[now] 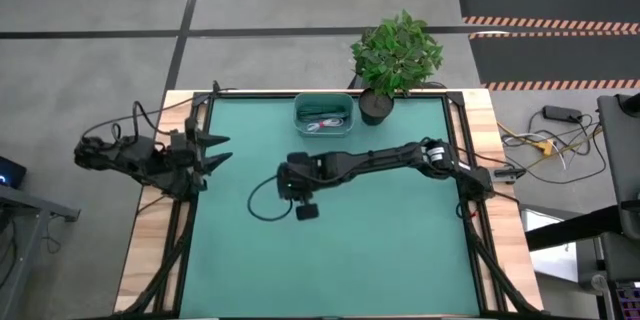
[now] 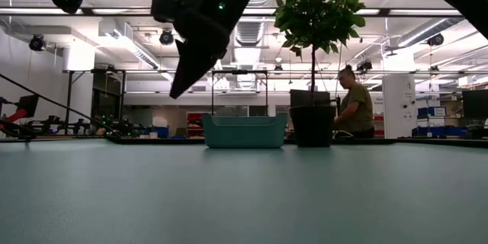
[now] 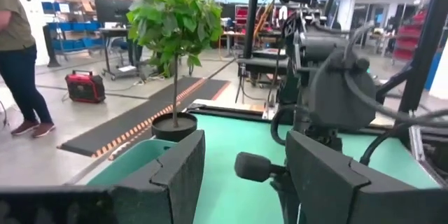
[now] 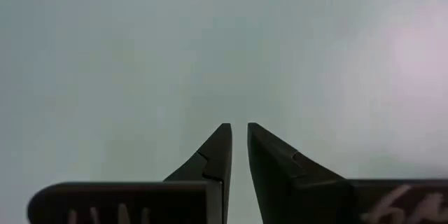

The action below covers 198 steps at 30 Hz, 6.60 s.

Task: Pick and place USB-C Cables
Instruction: Return to Home Position

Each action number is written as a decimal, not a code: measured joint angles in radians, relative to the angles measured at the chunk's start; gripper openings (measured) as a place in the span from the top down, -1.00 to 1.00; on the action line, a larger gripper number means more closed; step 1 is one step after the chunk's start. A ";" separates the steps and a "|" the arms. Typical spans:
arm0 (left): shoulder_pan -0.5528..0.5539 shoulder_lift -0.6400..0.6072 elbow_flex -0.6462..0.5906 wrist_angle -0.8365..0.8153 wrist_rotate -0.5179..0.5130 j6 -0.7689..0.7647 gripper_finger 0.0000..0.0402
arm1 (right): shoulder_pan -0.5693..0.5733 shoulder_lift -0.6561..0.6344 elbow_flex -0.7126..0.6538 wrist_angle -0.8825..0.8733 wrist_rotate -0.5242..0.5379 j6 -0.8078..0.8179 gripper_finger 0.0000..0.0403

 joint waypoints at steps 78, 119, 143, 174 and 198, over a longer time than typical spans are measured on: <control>0.000 -0.185 -0.321 0.210 0.321 0.081 1.00 | -0.003 -2.179 -1.966 0.852 0.218 -0.076 0.81; 0.000 -0.159 -0.475 0.455 0.351 0.133 1.00 | -0.003 -2.148 -2.039 0.925 0.218 0.068 0.81; 0.000 -0.158 -0.475 0.455 0.350 0.134 1.00 | -0.003 -2.148 -2.039 0.925 0.218 0.068 0.81; 0.000 -0.158 -0.476 0.455 0.350 0.134 1.00 | -0.003 -2.148 -2.039 0.925 0.218 0.068 0.81; 0.000 -0.158 -0.476 0.455 0.350 0.134 1.00 | -0.003 -2.148 -2.039 0.925 0.218 0.068 0.81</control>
